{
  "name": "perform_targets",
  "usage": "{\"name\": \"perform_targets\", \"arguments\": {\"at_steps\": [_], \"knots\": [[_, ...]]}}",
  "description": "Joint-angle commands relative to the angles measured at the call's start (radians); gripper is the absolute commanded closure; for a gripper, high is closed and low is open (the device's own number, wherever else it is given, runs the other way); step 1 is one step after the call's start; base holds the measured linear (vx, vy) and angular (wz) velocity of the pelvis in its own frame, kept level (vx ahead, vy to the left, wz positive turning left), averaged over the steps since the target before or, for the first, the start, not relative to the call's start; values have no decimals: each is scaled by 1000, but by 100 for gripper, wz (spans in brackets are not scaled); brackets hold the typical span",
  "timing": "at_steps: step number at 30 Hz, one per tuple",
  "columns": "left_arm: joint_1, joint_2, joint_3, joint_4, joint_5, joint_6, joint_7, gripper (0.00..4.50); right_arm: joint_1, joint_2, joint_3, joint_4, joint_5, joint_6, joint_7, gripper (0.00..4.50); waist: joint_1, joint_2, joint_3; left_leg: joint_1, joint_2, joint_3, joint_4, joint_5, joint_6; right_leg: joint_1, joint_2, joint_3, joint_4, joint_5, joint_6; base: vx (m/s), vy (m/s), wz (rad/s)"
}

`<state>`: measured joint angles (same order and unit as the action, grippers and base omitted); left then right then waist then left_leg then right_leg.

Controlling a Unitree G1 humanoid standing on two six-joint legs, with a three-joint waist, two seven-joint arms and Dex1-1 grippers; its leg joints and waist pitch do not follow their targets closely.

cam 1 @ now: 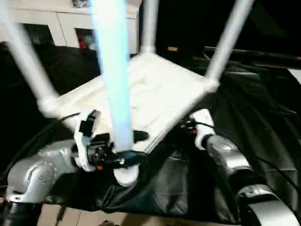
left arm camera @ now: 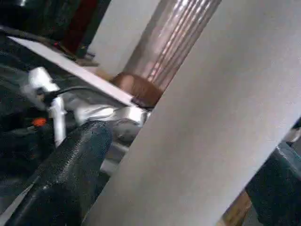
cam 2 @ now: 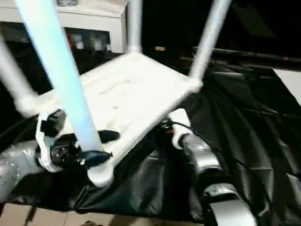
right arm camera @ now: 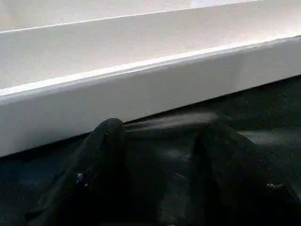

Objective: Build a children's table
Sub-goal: Rotate table base

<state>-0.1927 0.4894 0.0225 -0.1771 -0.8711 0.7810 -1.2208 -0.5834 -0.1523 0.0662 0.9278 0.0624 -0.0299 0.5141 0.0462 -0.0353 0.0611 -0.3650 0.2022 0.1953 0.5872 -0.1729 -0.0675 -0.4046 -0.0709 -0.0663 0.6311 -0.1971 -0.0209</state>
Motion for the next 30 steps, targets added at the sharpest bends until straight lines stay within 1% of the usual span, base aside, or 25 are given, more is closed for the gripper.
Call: {"name": "perform_targets", "arguments": {"at_steps": [1,3,6,7,8,10,12,13,14,15,18,19,21,22,23,24,25,26,27,28,29,30], "knots": [[11,-11,-7,-47,-33,23,14,2,-14,21,27,3,-2,-25,77,140,12,4,-64,7,26,-12,-65,-193,5,53,-62,53,-71,-146,-216,0,0,0],[15,-13,-9,-51,-34,24,18,2,-12,26,33,-1,-2,-30,102,140,12,5,-62,7,27,-13,-66,-208,6,53,-63,53,-74,-169,-213,0,0,0],[26,-20,-20,-65,-34,27,25,2,-4,43,58,-19,5,-46,183,140,12,5,-61,9,29,-14,-68,-231,-2,52,-63,53,-77,-211,-205,0,0,0],[27,-25,-24,-71,-34,29,33,2,-3,54,66,-22,9,-54,218,140,11,4,-60,9,29,-14,-68,-235,-2,52,-63,53,-78,-217,-204,0,0,0],[27,-28,-26,-73,-35,30,37,2,-4,59,70,-22,10,-57,233,140,12,5,-60,11,30,-14,-68,-241,-4,51,-64,54,-78,-224,-203,0,0,0],[15,-43,-31,-62,-26,16,53,2,-13,78,82,-12,6,-74,257,140,11,6,-59,11,31,-15,-70,-250,-10,50,-64,53,-79,-237,-201,0,0,0],[-2,-63,-36,-38,7,-20,69,2,-20,90,83,-4,5,-80,261,140,11,3,-59,12,31,-16,-71,-256,-15,49,-64,54,-81,-245,-197,0,0,0],[-13,-73,-40,-22,24,-36,78,2,-24,96,82,2,3,-81,260,140,10,-3,-59,11,32,-16,-72,-255,-13,50,-64,54,-83,-248,-195,0,0,0],[-43,-94,-50,17,70,-83,99,2,-32,104,80,14,-1,-84,257,140,12,0,-59,15,31,-16,-71,-260,-16,46,-65,55,-83,-257,-192,0,0,0],[-56,-103,-54,34,90,-105,108,2,-35,107,80,18,-2,-84,257,140,14,-2,-58,18,31,-16,-71,-275,-18,44,-65,55,-87,-282,-185,0,0,0],[-125,-135,-68,112,136,-148,128,2,-41,116,79,29,-6,-87,258,140,18,-7,-58,17,32,-19,-74,-286,-29,45,-69,55,-89,-315,-165,0,0,0],[-151,-141,-83,132,149,-154,121,2,-43,119,77,32,-7,-89,264,140,18,-9,-59,15,33,-20,-74,-284,-30,47,-70,55,-89,-314,-163,0,0,0],[-178,-157,-96,153,163,-169,121,2,-41,121,80,30,-6,-88,278,140,20,-9,-60,14,34,-20,-74,-271,-31,48,-72,55,-85,-294,-168,0,0,0],[-192,-167,-101,165,169,-176,123,2,-39,123,81,29,-4,-88,288,140,24,-9,-61,19,34,-18,-72,-270,-27,44,-70,56,-86,-281,-174,0,0,0],[-204,-177,-109,176,176,-183,124,2,-38,123,82,28,-5,-88,288,140,24,-9,-61,19,34,-18,-72,-270,-27,44,-70,56,-86,-281,-174,0,0,0],[-243,-216,-143,212,206,-208,125,2,-31,126,83,24,-1,-94,308,140,24,-3,-61,15,31,-17,-73,-267,-25,47,-69,55,-87,-265,-181,0,0,0],[-251,-226,-152,221,215,-215,124,2,-29,127,83,23,0,-96,314,140,26,-5,-62,19,32,-17,-72,-266,-25,46,-69,55,-88,-263,-178,0,0,0],[-259,-240,-164,229,224,-225,124,2,-27,127,82,23,0,-97,315,140,29,-6,-62,19,33,-17,-71,-266,-25,46,-71,56,-86,-257,-183,0,0,0],[-269,-263,-175,244,232,-238,125,2,-27,126,80,25,-4,-100,304,140,30,6,-63,14,33,-20,-73,-261,-27,51,-73,55,-83,-247,-187,0,0,0],[-278,-284,-187,256,239,-248,128,2,-26,124,77,25,-5,-103,295,140,29,1,-64,14,33,-18,-73,-258,-27,50,-69,54,-86,-238,-186,0,0,0],[-282,-294,-193,264,246,-257,130,2,-25,122,73,25,-5,-104,290,140,31,0,-65,17,32,-17,-70,-258,-25,48,-68,54,-85,-217,-194,0,0,0],[-297,-333,-220,294,277,-295,140,2,-21,112,58,22,-2,-107,272,140,31,1,-65,12,32,-18,-71,-256,-25,53,-70,54,-83,-203,-200,0,0,0]]}}
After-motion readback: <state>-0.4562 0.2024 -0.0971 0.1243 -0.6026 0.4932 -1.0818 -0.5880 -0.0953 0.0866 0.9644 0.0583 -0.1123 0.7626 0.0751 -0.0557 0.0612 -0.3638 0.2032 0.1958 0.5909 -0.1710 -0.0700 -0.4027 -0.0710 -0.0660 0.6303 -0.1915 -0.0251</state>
